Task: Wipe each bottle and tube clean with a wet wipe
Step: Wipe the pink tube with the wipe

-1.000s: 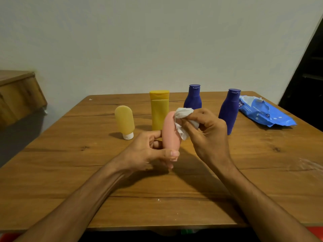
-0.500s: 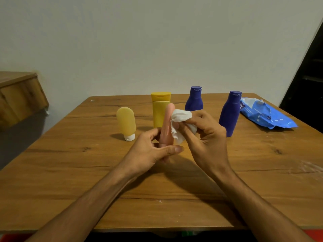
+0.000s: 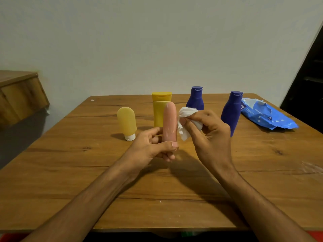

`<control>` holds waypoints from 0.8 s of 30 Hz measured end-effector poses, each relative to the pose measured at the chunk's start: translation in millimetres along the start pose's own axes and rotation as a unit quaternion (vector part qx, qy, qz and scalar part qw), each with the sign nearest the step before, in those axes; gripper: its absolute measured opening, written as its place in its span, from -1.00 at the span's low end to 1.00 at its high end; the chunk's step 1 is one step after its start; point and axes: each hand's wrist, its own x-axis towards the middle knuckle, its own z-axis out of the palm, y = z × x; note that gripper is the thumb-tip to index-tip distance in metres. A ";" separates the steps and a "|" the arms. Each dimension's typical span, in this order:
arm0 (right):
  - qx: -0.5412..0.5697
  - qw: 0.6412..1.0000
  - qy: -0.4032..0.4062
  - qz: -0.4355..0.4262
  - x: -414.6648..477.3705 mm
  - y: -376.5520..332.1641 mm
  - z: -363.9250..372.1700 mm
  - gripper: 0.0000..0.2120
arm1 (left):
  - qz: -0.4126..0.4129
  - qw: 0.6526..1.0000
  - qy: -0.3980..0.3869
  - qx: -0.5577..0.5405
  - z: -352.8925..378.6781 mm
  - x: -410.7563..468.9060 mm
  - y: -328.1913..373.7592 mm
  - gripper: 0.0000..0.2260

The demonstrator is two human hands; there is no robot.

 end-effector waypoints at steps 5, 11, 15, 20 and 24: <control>0.030 0.999 0.016 0.027 2.1 -0.5 -0.8 -0.88 | 0.006 0.999 0.042 -0.017 0.0 2.2 -0.1 -0.54; 0.025 0.998 -0.026 0.047 0.9 -0.6 0.0 -0.89 | 0.006 0.998 0.058 -0.035 -1.4 2.6 0.7 -0.49; 0.009 0.997 -0.057 0.041 0.5 -1.0 1.5 -0.86 | 0.012 0.998 0.060 -0.030 1.3 0.2 4.7 -0.42; 0.014 0.997 -0.051 0.054 1.2 0.7 0.9 -0.88 | 0.022 0.998 0.055 -0.031 2.4 -0.5 4.8 -0.32; 0.011 0.998 -0.035 0.057 1.7 2.6 0.2 -0.89 | 0.029 0.997 0.049 -0.047 1.6 -0.6 5.3 -0.31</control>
